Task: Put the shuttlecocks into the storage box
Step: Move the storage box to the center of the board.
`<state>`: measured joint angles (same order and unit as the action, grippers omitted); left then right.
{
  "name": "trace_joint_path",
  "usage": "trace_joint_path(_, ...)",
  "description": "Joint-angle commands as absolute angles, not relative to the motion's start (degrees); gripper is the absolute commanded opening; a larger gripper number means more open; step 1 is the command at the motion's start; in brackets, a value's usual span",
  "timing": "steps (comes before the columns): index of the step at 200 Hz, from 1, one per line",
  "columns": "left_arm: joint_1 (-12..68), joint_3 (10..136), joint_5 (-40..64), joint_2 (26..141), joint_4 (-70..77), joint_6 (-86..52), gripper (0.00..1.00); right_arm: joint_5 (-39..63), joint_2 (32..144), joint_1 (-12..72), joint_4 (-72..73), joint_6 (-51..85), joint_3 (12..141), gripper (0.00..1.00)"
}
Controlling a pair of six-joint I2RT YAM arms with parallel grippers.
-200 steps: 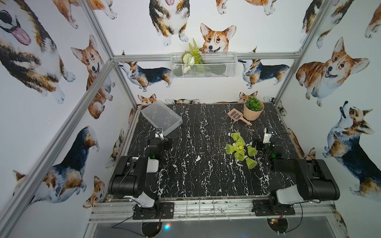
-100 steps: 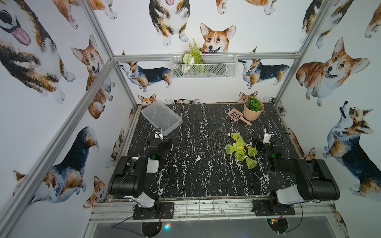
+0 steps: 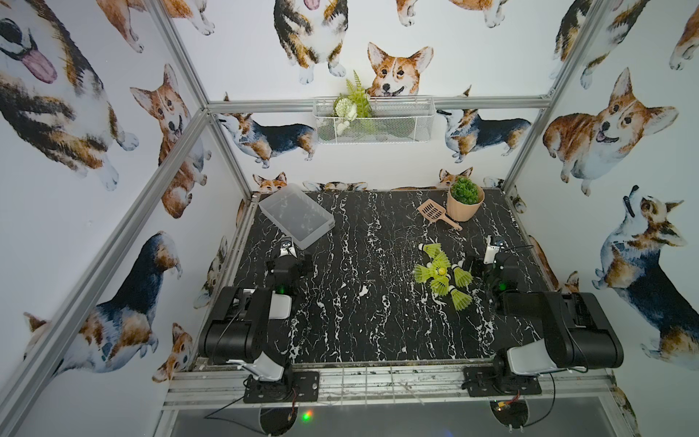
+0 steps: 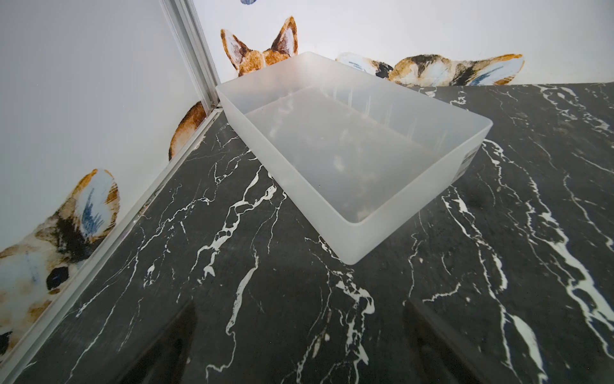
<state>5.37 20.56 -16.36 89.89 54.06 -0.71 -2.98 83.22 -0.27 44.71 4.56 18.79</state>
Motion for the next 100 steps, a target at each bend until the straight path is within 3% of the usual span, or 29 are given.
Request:
trace_joint_path(1, 5.5, 21.0, -16.9, 89.9, 54.8, -0.9, 1.00, -3.6, 83.1, -0.1, 47.4, 5.1, 18.7, 1.00)
trace_joint_path(55, 5.4, 17.4, -19.9, 88.4, 59.8, -2.6, 1.00, -4.7, 79.8, 0.0, 50.3, 5.0, 16.1, 1.00)
trace_joint_path(100, 5.9, 9.5, -18.0, 90.3, 77.5, -0.7, 1.00, -8.1, 68.5, 0.6, 31.8, 6.5, 20.8, 1.00)
